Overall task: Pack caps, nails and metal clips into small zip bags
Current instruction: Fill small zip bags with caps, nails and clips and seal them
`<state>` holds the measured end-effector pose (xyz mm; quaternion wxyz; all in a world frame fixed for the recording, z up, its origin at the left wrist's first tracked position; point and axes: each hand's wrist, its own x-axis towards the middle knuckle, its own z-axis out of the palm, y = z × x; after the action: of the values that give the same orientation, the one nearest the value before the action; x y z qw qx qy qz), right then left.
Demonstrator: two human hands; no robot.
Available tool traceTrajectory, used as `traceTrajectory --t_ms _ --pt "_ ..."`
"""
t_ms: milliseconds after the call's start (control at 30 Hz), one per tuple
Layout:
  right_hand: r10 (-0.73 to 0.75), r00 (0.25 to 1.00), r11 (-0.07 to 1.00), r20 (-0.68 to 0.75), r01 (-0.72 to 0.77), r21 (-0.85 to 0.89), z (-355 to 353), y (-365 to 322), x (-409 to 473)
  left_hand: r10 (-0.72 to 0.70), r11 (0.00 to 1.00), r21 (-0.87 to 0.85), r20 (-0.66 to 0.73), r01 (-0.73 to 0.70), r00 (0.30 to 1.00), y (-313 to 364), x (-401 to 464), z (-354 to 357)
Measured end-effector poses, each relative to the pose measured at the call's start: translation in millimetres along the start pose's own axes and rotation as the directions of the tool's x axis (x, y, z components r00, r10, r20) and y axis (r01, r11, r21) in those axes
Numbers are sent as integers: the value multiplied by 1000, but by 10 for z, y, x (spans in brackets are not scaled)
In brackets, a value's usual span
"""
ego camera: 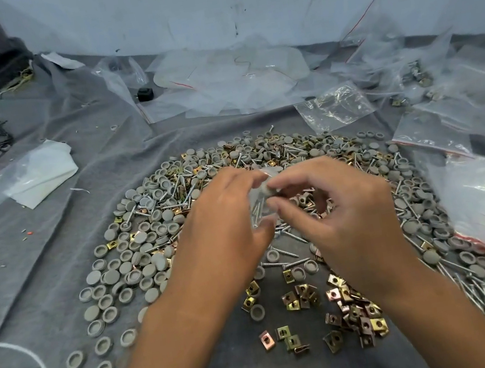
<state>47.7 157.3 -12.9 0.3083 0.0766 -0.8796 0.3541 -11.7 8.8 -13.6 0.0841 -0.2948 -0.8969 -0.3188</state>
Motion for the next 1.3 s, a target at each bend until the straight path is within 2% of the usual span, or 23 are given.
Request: traceTrajectory --t_ms 67,200,267,433,467,500,533,567,600,633,667,800,867,1033,1133,1200,1267,1300 --pt "0 1000 997 22 2 -77 49 25 -15 -7 1000 6 5 7 1000 6 -1 3" --pt "-113 984 991 -141 101 -90 37 51 -39 -17 1000 19 -3 17 1000 -19 -14 14" --pt "-159 975 984 -153 145 -102 58 39 -27 -17 1000 21 0 17 1000 -11 -14 15" --pt "-31 997 999 -67 29 -38 -55 58 -11 -18 999 34 -8 19 1000 -31 -10 13" --pt "20 1000 999 23 -19 -30 -119 81 -30 -20 999 41 -11 21 1000 -42 -10 11" --pt "92 978 995 189 -84 -51 -171 106 -53 -22 999 46 -12 22 1000 -49 -10 11" --pt "179 899 983 399 -149 -105 -199 133 -90 -22 999 46 -13 23 1000 -48 -9 13" --pt "248 775 968 581 -169 -188 -200 151 -132 -22 999 45 -15 23 1000 -45 -7 17" --pt "279 662 957 696 -132 -257 -177 167 -182 -23 999 46 -16 24 1000 -40 -7 23" --pt "282 598 951 751 -72 -300 -144 170 -227 -22 998 50 -17 23 1000 -36 -8 31" --pt "274 577 946 770 -18 -323 -108 156 -253 -22 998 53 -17 23 1000 -34 -12 38" --pt "227 622 922 750 111 -371 -41 65 -241 -23 999 46 -24 24 999 -43 -15 42" --pt "219 634 916 742 127 -380 -38 51 -247 -20 999 49 -27 22 999 -45 -9 42" --pt "184 658 945 730 85 -315 -54 61 -270 -21 999 47 -33 22 999 -42 -12 49" --pt "222 663 957 715 -10 -288 -42 107 -288 -19 999 45 -30 20 999 -44 -14 44" --pt "243 718 968 652 -137 -210 -70 108 -274 -17 999 48 -23 18 1000 -45 -15 42" --pt "220 843 964 490 -263 20 -119 62 -215 -14 999 49 -11 14 1000 -41 -15 42" --pt "187 911 955 367 -257 150 -141 33 -176 -13 999 49 -7 13 1000 -38 -15 45"
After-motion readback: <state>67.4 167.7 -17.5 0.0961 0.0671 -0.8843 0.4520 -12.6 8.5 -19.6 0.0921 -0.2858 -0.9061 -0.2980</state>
